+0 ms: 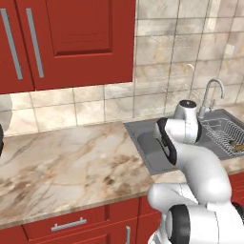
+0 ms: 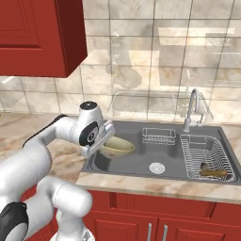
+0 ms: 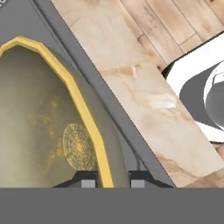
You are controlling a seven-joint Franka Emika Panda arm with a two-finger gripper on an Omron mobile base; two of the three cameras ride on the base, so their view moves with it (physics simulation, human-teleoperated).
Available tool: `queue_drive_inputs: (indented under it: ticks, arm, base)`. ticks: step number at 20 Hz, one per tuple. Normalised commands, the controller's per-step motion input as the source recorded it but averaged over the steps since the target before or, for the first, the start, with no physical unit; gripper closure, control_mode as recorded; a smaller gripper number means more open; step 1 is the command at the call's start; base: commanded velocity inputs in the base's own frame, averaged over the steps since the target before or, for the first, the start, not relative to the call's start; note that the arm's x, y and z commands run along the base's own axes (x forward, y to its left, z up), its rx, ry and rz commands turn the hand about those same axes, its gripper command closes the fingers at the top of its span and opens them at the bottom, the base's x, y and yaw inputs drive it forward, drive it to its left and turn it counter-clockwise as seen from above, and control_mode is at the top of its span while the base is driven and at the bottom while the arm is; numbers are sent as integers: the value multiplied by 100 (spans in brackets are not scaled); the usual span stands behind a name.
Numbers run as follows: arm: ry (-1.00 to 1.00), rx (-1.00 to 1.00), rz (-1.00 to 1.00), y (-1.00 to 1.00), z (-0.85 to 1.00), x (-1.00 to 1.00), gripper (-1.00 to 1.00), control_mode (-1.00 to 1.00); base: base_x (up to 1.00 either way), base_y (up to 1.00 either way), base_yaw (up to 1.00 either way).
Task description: Dump the hot dog and garlic from the bowl so the bowl can be washed. Place the bowl in the sink after clearing the leftovers.
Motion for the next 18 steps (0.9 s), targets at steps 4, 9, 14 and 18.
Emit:
queue_drive_inputs:
  ticks: [4, 9, 14, 18]
  arm:
    - [21, 26, -37, -79, -9, -3, 100, -100]
    - [0, 1, -8, -18, -8, 2, 100, -100]
    - [0, 0, -13, -60, -44, 32, 100, -100]
    - [0, 0, -13, -22, -20, 31, 100, -100]
  base:
    - [0, 0, 0]
    - [0, 0, 0]
    - [0, 0, 0]
    - [0, 0, 0]
